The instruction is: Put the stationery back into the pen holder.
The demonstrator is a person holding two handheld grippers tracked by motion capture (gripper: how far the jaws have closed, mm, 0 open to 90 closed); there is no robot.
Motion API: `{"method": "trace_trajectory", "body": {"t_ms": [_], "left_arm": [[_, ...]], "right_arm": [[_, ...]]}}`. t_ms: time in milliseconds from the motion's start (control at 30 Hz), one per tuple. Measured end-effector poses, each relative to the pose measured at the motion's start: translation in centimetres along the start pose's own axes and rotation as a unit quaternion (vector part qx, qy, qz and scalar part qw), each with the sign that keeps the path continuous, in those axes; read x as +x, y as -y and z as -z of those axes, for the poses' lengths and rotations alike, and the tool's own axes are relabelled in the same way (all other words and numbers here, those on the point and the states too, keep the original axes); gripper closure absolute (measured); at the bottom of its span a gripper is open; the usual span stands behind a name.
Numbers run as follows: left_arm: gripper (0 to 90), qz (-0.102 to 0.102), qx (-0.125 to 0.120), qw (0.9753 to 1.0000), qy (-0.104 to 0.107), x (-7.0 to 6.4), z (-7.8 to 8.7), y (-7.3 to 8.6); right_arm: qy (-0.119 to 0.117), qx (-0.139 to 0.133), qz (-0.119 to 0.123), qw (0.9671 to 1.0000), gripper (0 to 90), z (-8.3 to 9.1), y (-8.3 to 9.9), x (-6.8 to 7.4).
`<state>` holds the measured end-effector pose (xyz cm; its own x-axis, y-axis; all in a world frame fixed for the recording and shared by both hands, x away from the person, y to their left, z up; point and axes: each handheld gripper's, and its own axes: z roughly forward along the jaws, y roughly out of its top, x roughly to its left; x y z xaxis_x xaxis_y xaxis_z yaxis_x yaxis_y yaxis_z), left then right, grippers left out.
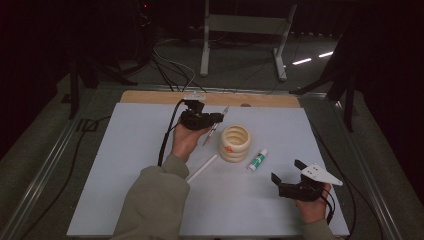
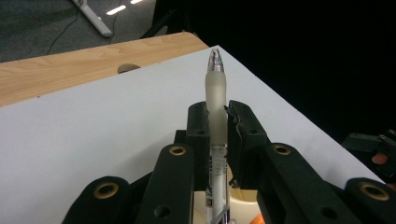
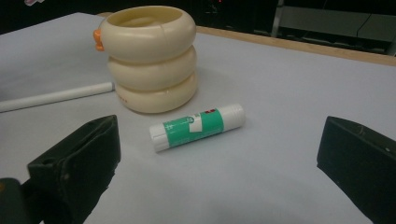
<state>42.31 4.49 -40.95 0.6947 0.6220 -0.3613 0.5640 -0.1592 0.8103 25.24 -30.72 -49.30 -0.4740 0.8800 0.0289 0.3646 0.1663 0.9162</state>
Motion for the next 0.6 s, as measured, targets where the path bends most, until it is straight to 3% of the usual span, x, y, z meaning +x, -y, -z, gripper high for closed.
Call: {"method": "trace_trajectory", "body": {"t_ms": [600], "left_arm": [[80.4, -0.002, -0.007, 1.0, 0.0, -1.1, -1.5, -1.5]], "right_arm": [[-0.001, 0.001, 0.002, 1.0, 0.0, 0.0, 0.0, 0.0]]}}
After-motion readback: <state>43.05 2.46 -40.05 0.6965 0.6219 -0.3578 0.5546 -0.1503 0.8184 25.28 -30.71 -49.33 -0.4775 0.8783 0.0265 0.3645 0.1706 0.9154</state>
